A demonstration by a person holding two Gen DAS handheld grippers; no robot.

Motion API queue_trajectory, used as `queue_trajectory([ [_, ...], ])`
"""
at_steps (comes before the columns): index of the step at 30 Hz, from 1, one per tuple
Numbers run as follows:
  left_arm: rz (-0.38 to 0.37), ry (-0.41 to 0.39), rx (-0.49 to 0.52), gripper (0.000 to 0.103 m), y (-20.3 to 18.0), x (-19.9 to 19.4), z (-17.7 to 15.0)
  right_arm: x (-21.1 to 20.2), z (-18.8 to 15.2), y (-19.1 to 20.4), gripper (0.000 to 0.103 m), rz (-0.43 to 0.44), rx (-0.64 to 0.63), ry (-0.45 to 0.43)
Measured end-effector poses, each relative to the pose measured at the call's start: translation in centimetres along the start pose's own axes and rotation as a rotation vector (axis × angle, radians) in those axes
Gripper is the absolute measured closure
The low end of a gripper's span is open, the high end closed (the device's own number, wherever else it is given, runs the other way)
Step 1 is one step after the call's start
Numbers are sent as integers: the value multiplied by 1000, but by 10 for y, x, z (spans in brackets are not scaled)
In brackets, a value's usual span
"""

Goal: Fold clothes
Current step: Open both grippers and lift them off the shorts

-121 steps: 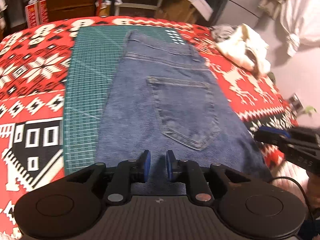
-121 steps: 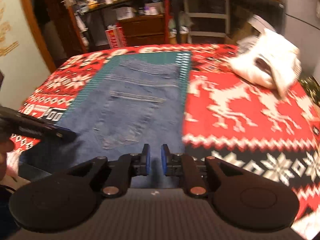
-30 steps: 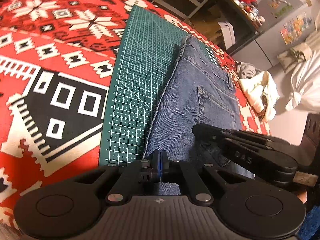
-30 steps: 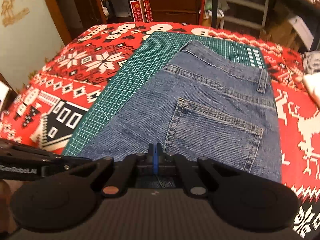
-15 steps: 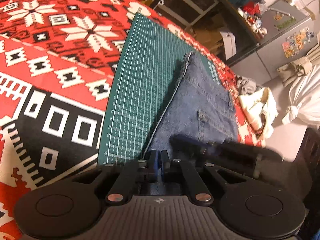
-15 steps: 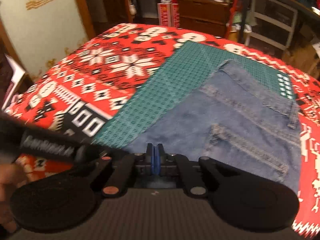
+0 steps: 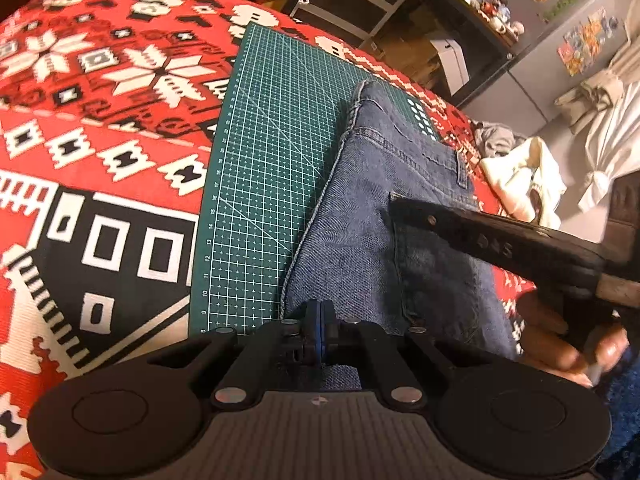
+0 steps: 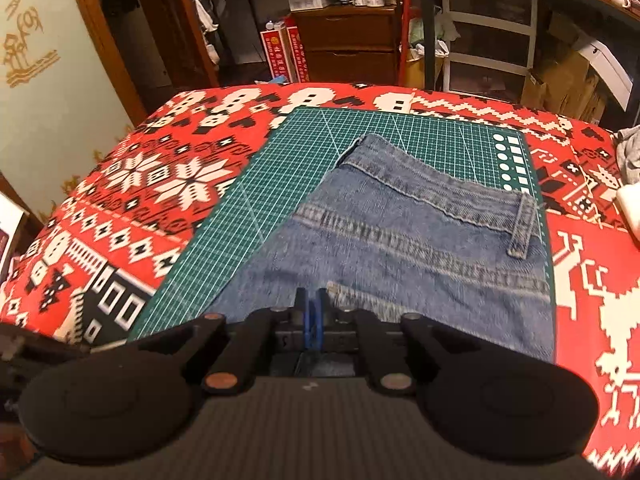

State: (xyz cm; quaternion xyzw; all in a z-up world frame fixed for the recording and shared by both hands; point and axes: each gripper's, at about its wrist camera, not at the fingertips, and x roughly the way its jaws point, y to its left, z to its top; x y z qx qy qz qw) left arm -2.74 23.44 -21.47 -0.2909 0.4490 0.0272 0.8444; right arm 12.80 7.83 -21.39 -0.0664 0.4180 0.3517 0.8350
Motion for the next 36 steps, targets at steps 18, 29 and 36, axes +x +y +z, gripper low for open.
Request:
queue_trajectory([
  [18,165,-69,386,56,-80,28,-10,-55,-73,-36,35,-230,-13,-80],
  [29,181,-132,452,20,-85,36,-26,-50,-100,-44,7,-279,34,-147],
  [36,185,-133,516,7,-91,42,-33,-50,-102,-53,0,-285,107,-132],
])
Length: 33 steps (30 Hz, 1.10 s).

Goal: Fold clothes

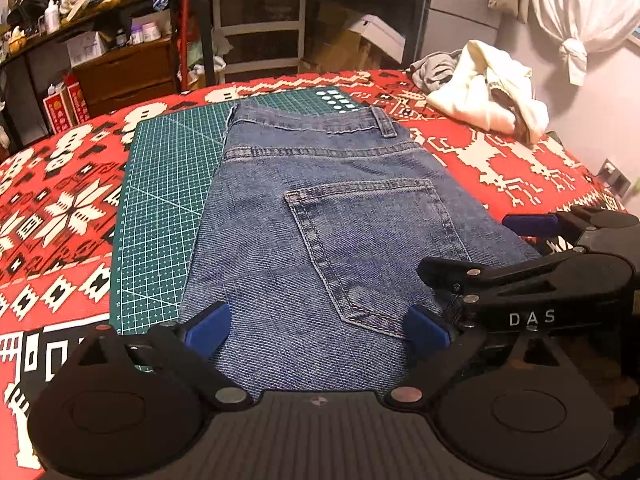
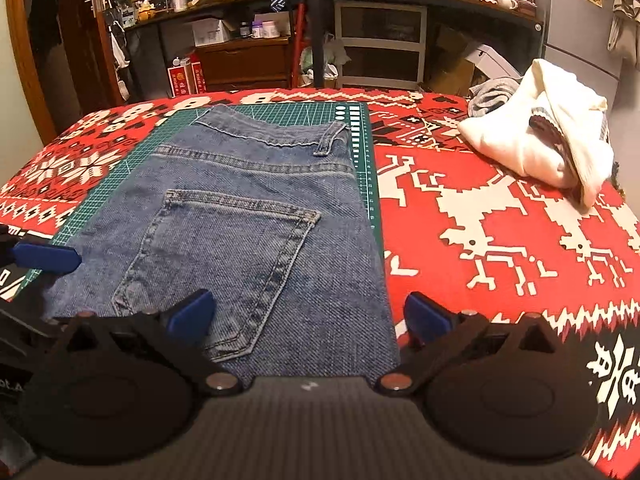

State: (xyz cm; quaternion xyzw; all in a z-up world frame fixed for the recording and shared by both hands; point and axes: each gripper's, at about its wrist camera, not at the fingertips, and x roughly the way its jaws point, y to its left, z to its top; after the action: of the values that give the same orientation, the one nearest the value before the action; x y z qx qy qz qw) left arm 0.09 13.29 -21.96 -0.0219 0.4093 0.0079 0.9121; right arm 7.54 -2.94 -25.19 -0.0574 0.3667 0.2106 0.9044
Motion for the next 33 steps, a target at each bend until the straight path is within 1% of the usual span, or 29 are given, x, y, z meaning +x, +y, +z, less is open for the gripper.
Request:
queue_trajectory([
  [1,-1,-2,13,6,-1,0,-1,0,0,1,0,-6,6,0],
  [3,-6,4,66,0,-6,3,-4,1,0,2,0,-19,22,-1],
  [4,11,-1,94,0,-11,3,-6,1,0,3,0,-25,30,-1],
  [8,17,-33,93,0,-11,2,-11,1,-1,9,0,-75,70,-1],
  [11,14,-55,102,0,-10,0,-15,-1,-6,9,0,-82,80,-22],
  [14,17,-103,111,0,-11,-1,-22,-1,-4,9,0,-83,81,-18],
  [19,28,-87,92,0,-12,-1,-19,0,-3,11,0,-88,78,-13],
  [22,25,-60,89,0,-11,0,-15,0,-3,11,0,-88,75,-12],
  [27,26,-13,84,0,-11,1,-7,0,0,6,1,-46,70,1],
  [29,39,-5,73,4,-11,0,-3,-6,2,5,1,-40,63,-11],
  [31,59,-5,56,18,-12,-3,1,-14,4,4,2,-31,46,-37],
  [33,68,-1,41,20,-10,-5,6,-22,8,3,7,-20,32,-65],
])
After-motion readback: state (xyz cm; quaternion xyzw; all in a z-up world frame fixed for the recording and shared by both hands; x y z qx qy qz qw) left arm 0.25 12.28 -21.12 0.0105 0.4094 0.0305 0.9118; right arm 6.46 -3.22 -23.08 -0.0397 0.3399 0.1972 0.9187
